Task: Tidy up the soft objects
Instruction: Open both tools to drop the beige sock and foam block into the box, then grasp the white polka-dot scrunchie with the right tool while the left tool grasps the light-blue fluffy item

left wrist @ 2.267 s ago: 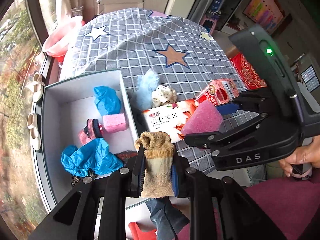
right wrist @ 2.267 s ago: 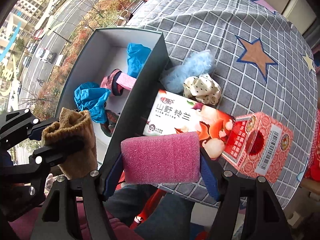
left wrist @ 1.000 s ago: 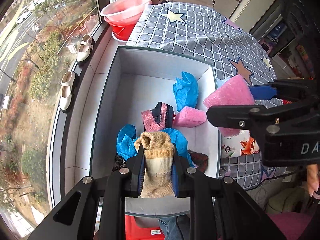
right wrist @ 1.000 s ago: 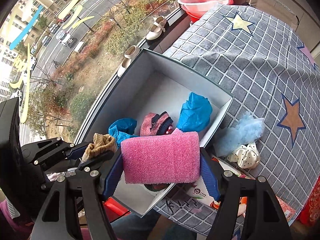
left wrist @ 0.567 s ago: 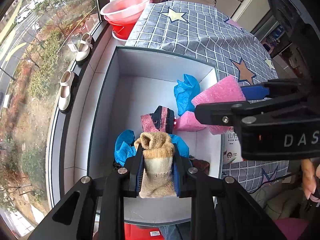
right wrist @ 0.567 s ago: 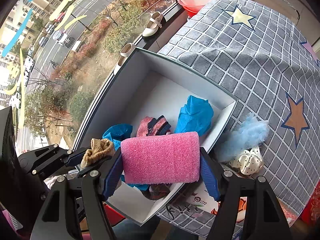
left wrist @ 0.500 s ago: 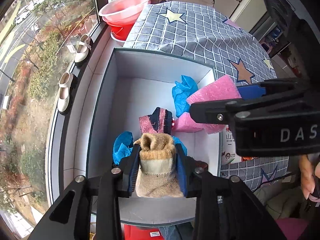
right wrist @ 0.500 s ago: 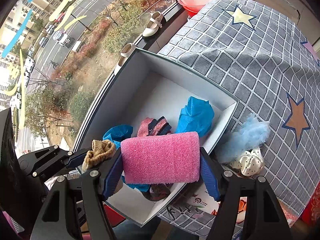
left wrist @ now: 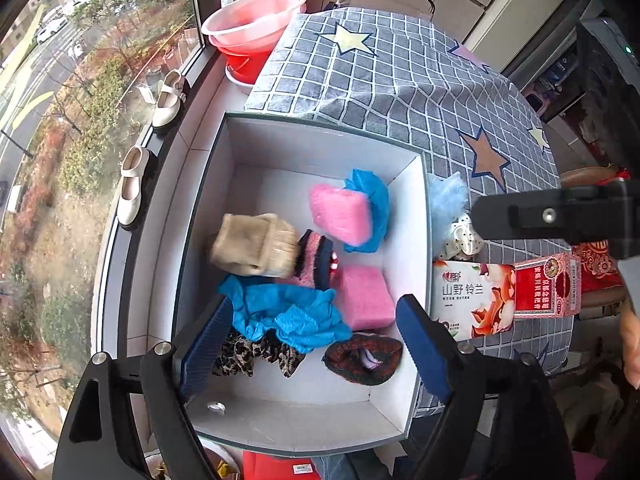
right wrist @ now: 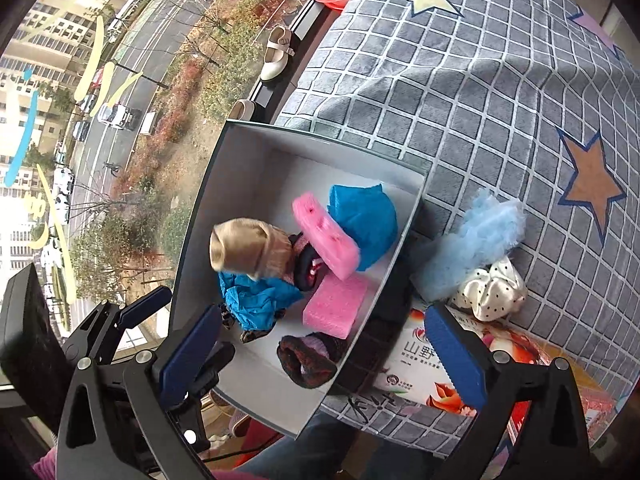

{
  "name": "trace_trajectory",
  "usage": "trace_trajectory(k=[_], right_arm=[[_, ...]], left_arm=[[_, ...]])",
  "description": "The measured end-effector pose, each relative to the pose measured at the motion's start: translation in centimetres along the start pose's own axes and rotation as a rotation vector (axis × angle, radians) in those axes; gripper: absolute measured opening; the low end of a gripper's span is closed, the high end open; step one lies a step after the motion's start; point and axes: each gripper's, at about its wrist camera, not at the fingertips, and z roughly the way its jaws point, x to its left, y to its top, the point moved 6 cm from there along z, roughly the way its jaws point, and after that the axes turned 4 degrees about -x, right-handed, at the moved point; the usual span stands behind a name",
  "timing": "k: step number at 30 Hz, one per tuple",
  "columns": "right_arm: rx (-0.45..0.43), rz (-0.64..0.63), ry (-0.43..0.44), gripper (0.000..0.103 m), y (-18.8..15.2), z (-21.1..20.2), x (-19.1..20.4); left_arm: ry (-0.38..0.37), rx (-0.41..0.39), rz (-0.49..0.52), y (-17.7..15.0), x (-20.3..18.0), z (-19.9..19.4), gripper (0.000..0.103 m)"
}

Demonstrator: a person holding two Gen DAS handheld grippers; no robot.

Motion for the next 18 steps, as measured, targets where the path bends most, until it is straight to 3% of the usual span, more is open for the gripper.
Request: trace_trajectory(k=[4,10,13,18], right_arm=[[-0.003,-0.004,-0.024,0.102,-0.3,-3.6,-2.7],[0.027,0.066,-0.157,0.102,0.2,-6.3,-10.3],[0.094,0.115,-0.186,0.102,0.3,-4.5,-13.2],[0.260,0.019,-0.294,0.102,0.5,0.5,-14.8]], left_arm=[[-0.029,-0.001,0.042,0.9,-2.0,-0.3,0.086],[-0.054,0.006,0.088,1.9,-5.6,0.1,0.086],[-0.058,0.016,0.106,2.1,-6.9,0.4,0.086],[-0.047,0.039,0.107,1.8,-7.7,0.7,0.086]])
